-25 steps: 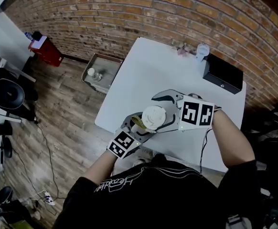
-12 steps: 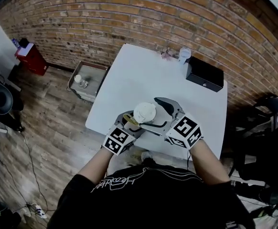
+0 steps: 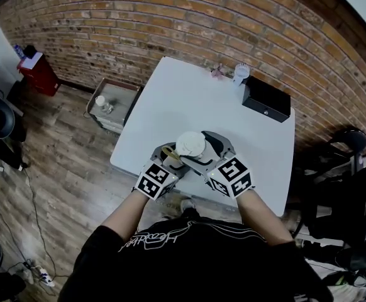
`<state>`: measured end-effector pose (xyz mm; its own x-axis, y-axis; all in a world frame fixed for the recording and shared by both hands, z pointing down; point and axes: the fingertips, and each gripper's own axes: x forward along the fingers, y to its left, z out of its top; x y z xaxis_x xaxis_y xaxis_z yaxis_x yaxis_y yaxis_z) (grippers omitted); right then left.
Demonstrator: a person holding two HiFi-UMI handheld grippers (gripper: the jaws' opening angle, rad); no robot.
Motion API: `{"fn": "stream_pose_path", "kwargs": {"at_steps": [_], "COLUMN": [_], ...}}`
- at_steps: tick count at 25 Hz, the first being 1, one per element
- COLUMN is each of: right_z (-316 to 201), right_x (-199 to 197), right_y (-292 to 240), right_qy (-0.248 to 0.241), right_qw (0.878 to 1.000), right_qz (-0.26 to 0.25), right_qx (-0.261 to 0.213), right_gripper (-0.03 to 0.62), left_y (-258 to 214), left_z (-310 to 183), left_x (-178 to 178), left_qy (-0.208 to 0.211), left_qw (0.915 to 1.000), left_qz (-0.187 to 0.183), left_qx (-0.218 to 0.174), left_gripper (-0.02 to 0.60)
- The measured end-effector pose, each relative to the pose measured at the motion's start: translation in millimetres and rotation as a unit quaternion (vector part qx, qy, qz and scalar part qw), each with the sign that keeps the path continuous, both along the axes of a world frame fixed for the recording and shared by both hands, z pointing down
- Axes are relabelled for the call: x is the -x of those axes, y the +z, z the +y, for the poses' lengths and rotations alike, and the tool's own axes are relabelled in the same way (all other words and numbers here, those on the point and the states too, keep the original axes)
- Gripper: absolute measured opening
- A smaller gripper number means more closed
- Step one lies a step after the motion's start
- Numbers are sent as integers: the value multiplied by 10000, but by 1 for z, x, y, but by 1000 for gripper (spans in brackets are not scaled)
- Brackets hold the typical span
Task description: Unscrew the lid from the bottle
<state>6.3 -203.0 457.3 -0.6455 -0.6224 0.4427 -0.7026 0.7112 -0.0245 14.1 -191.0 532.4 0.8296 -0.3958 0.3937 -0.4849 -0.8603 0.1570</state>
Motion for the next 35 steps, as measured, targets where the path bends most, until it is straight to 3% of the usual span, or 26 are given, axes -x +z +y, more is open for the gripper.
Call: {"fn": "stream_pose_path", "kwargs": {"at_steps": [9,22,28,35], "right_z": [0,-2,1,18], "right_x": [-3,-8,-14,-22], "right_y": [1,-26,-63,-118], "right_qy": [-86,-29,109,384], "right_qw": [9998,9999,9988,9940], "right_qz": [61,-137,-318,-498], "right_qx": [188,-53,-351,-890], "right_gripper": [374,370,370,370], "left_y": [1,0,-5,-35], "left_z": [0,0,4,20], "left_x": [-1,3,19,51], "left_qy": [5,48,81,103], "left_qw": [10000,9997,9993,9996], "left_qz": [-21,-220,-289,-220], "left_qx": [26,103,239,129], "left_gripper": [354,354,354,352]}}
